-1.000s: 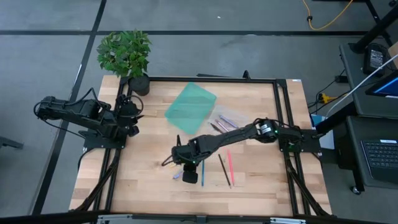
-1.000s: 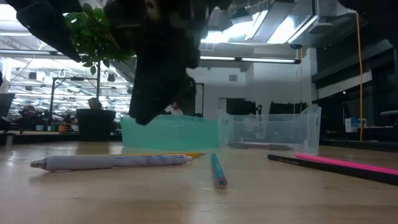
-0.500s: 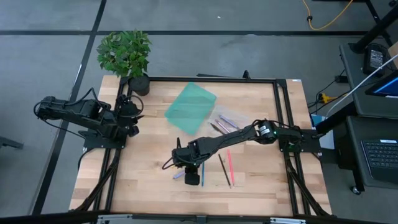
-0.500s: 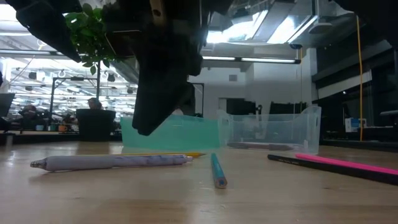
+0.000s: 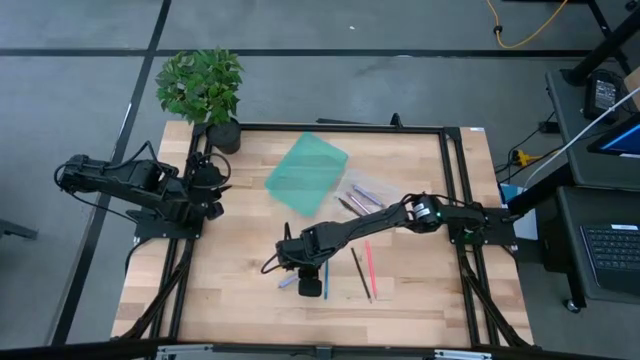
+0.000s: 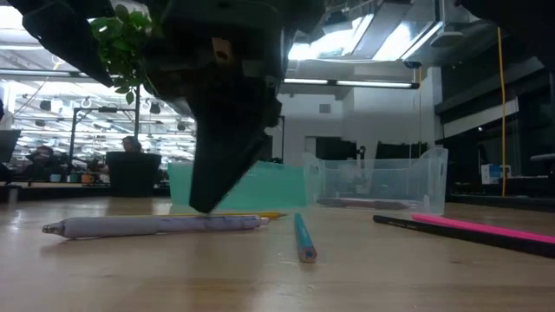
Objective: Sort pens & pencils
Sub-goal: Put the light blue pen into the transparent bin
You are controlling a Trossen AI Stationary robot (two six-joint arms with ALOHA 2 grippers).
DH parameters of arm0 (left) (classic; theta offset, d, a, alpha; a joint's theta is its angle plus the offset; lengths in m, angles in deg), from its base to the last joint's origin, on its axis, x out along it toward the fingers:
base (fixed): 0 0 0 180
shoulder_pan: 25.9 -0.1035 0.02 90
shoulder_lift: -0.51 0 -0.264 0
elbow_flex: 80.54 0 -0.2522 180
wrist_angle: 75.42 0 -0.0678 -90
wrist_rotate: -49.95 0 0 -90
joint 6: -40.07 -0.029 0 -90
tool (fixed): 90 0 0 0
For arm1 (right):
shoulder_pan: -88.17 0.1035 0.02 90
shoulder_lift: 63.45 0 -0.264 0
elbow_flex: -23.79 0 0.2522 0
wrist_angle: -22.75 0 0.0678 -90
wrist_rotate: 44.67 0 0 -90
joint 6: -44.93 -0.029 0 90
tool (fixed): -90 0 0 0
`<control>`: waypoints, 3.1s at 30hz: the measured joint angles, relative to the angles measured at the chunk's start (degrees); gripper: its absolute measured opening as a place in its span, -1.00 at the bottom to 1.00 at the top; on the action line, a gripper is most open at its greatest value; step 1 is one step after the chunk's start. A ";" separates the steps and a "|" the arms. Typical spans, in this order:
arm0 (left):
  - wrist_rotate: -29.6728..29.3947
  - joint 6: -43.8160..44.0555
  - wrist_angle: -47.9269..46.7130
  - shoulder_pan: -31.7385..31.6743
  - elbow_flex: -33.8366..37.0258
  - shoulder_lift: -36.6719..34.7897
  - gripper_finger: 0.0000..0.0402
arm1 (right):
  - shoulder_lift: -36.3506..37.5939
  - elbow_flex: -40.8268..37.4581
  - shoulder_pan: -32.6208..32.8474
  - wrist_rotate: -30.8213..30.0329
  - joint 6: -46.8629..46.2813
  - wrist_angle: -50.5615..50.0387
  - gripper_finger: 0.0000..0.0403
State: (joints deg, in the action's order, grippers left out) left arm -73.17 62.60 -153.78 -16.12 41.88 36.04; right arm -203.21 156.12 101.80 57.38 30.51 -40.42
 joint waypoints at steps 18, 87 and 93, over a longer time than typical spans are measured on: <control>0.00 0.00 -0.02 0.02 0.00 0.00 -0.43 | -1.05 0.11 -0.04 0.11 0.70 0.97 -0.59; 0.00 0.00 -0.02 0.02 0.00 -0.02 -0.43 | -1.69 5.83 3.45 -4.80 -6.35 -4.71 -0.84; 0.00 0.00 -0.02 0.02 0.00 -0.02 -0.43 | -1.58 12.33 4.12 -12.24 -6.93 -16.59 -0.84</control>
State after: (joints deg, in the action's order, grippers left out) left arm -73.17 62.60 -153.80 -16.10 41.88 36.02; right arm -204.79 168.44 105.92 45.14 23.58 -57.01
